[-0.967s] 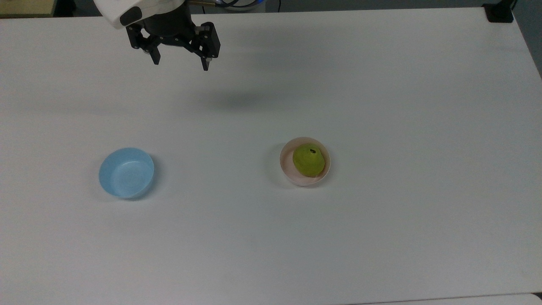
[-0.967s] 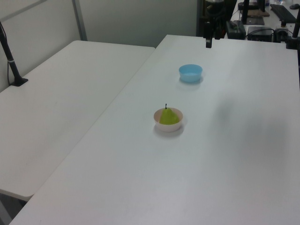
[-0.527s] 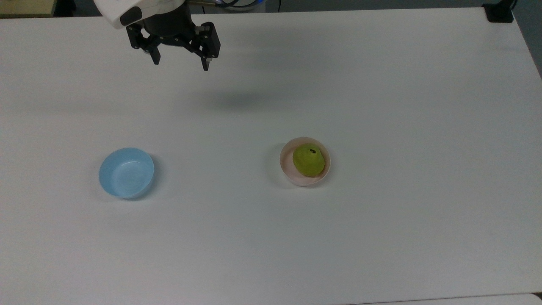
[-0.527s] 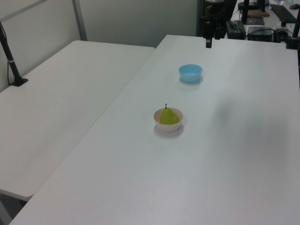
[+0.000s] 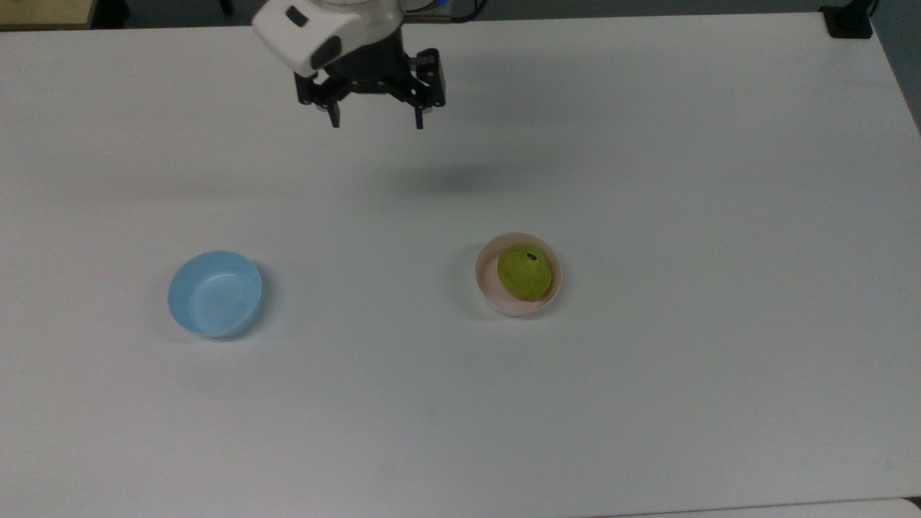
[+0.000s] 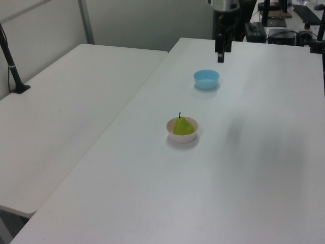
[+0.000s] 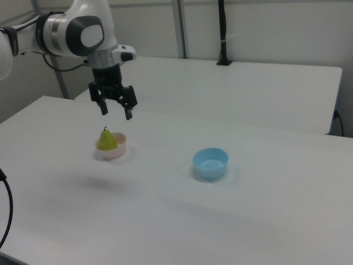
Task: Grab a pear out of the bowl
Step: 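Move the open gripper over the pink bowl and lower onto the pear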
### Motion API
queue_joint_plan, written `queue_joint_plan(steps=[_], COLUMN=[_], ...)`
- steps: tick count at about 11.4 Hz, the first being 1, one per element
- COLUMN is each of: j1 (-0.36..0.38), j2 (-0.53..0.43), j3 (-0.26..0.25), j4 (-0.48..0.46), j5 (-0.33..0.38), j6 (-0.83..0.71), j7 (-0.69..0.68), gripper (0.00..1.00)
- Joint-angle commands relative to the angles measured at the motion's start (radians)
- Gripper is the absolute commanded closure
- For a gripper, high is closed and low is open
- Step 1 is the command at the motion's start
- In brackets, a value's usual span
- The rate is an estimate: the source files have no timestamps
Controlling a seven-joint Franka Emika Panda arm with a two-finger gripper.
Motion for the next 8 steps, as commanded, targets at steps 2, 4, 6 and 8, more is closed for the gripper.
queue_joint_plan(steps=[2, 4, 6, 8], j1=[0.131, 0.177, 0.218, 0.255], j2=[0.125, 0.2, 0.262, 0.317], j3=[-0.031, -0.041, -0.043, -0.043], j4=[0.028, 0.053, 0.062, 0.062], j5=[-0.001, -0.001, 0.019, 0.019], j6=[0.179, 0.205, 0.278, 0.405], j7=[0.027, 0.028, 0.056, 0.111], gripper=[0.0, 0.0, 0.0, 0.0])
